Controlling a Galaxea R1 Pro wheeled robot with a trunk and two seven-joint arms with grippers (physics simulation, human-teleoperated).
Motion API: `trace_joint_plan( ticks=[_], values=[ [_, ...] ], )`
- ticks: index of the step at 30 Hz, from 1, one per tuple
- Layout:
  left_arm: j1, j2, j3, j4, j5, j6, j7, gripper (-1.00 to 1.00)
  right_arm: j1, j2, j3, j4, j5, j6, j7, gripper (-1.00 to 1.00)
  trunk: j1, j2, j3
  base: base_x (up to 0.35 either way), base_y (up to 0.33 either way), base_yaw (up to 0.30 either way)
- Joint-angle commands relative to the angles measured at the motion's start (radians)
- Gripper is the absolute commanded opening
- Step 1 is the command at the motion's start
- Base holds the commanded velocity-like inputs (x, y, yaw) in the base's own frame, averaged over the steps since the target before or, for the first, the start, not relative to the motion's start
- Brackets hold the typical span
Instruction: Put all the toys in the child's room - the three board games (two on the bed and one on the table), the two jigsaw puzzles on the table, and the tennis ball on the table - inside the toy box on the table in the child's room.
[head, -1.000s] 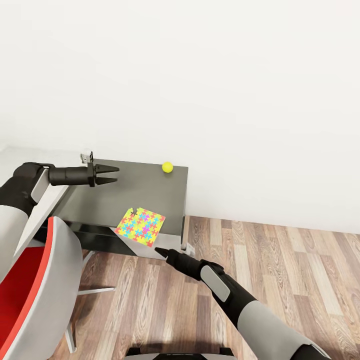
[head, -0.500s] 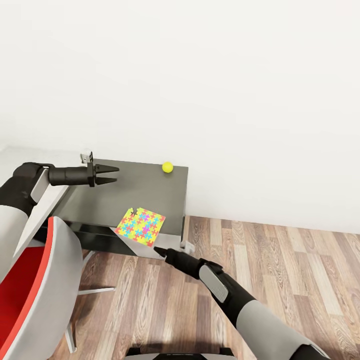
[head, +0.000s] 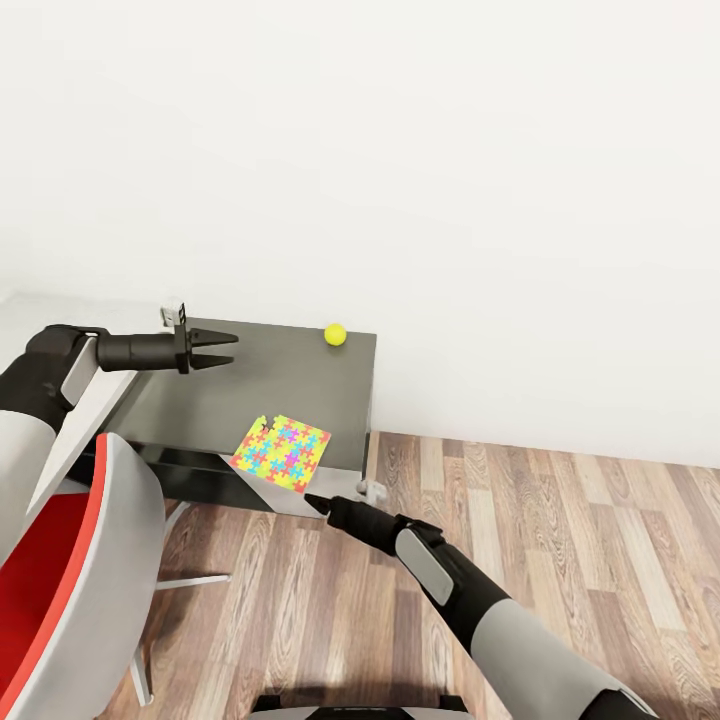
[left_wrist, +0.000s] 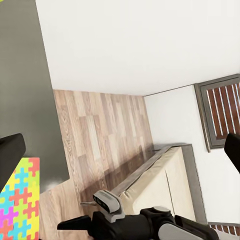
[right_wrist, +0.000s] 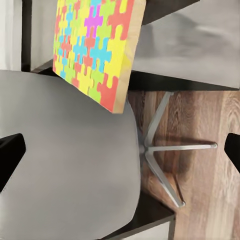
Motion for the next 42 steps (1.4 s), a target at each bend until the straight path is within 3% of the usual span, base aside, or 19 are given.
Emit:
trace_joint_plan(
  ticks=[1,42],
  values=[
    [-0.001,0.001,-0.004,0.0,0.003,0.008,-0.003,1.0,-0.001,0.0,0.002,-0.007,-0.007,0.004,0.001,1.0,0.001,-0.002,-0.001,0.0,0.0,0.0],
    [-0.001,0.003,-0.004,0.0,0.004,0.008,-0.005,1.0,-0.001,-0.002,-0.001,-0.022,-0.007,0.003,0.001,1.0,0.001,-0.002,-0.001,0.006,0.0,0.0]
  ],
)
